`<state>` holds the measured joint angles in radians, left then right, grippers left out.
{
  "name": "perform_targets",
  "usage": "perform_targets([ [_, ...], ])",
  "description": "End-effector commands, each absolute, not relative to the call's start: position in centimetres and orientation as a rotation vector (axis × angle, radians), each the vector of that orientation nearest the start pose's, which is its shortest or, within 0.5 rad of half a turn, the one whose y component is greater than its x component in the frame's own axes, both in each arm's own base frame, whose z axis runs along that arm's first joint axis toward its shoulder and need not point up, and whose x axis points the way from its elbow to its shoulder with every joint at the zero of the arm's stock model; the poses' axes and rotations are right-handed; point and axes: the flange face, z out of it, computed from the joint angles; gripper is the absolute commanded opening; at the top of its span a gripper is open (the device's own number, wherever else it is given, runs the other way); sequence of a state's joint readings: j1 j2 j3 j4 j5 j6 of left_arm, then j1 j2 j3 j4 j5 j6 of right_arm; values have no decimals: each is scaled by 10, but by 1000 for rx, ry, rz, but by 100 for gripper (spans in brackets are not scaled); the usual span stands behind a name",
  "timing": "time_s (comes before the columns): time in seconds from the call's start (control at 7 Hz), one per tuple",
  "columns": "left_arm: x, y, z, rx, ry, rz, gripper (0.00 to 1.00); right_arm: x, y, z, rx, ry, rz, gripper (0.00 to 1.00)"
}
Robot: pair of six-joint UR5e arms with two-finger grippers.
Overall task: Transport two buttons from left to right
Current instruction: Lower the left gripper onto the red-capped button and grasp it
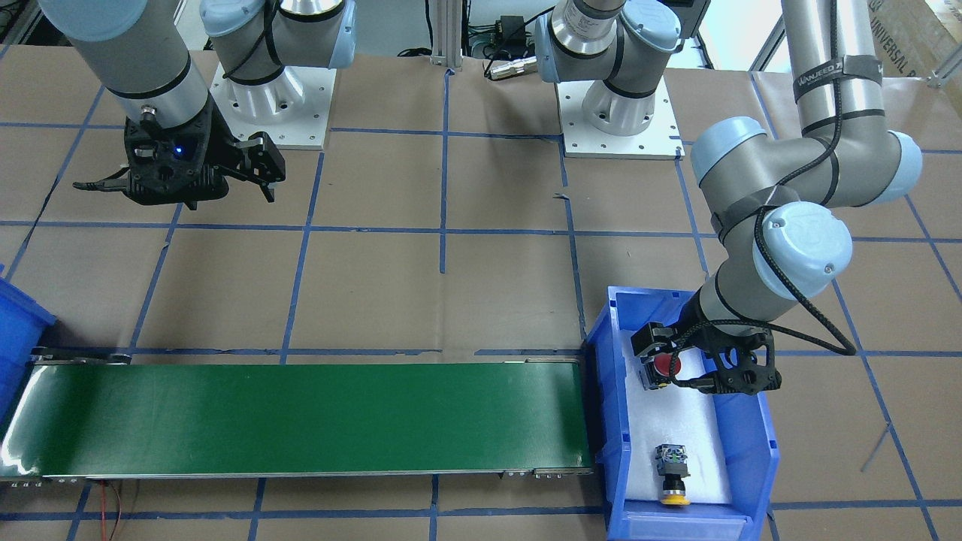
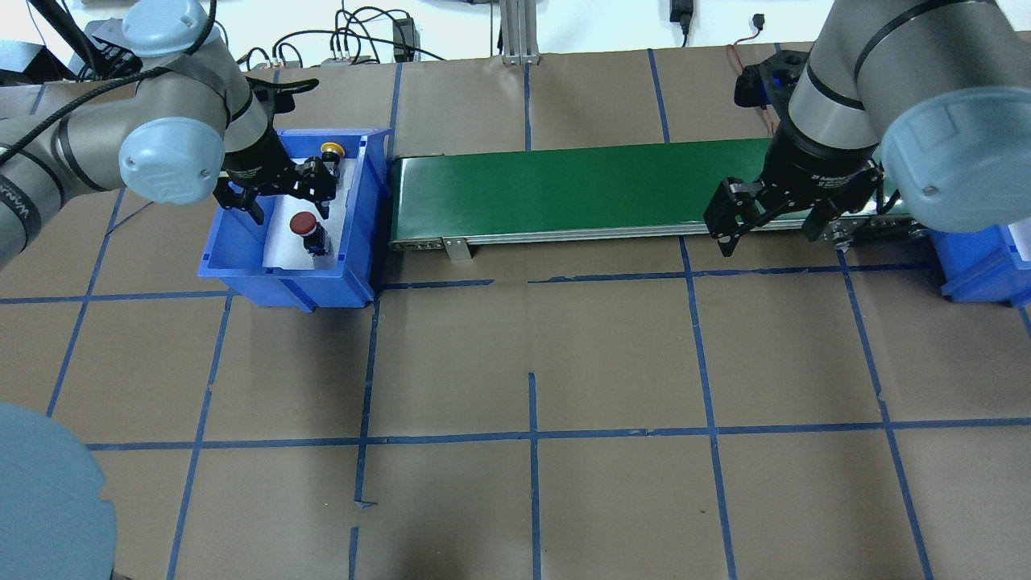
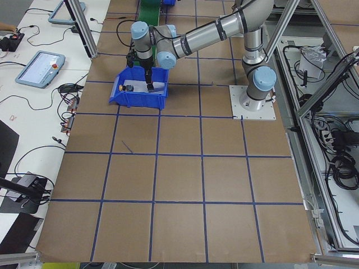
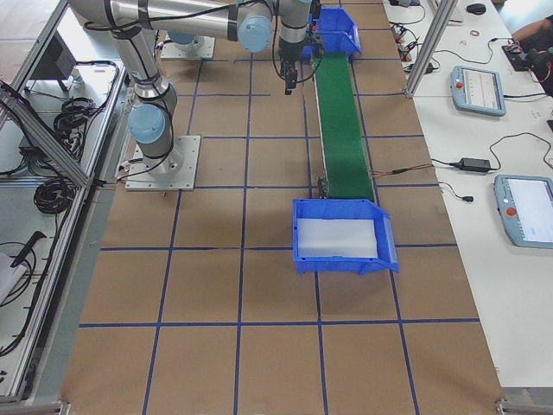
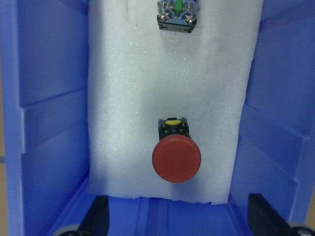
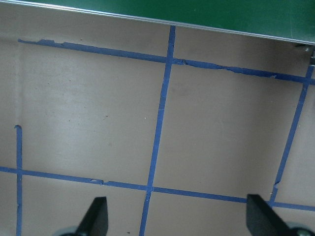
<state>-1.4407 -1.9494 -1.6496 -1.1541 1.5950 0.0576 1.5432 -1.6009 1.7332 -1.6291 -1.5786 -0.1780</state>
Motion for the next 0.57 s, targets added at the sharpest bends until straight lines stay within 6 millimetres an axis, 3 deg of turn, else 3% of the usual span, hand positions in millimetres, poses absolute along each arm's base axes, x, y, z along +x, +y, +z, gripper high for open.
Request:
perform_targets([
  [0.0, -51, -621, 256, -119, 3122, 86, 99, 120, -471, 429, -233, 3122, 114, 100],
  [0.43, -51, -617, 248, -126, 3122, 115, 95, 119, -472, 428, -235, 3124, 115, 100],
])
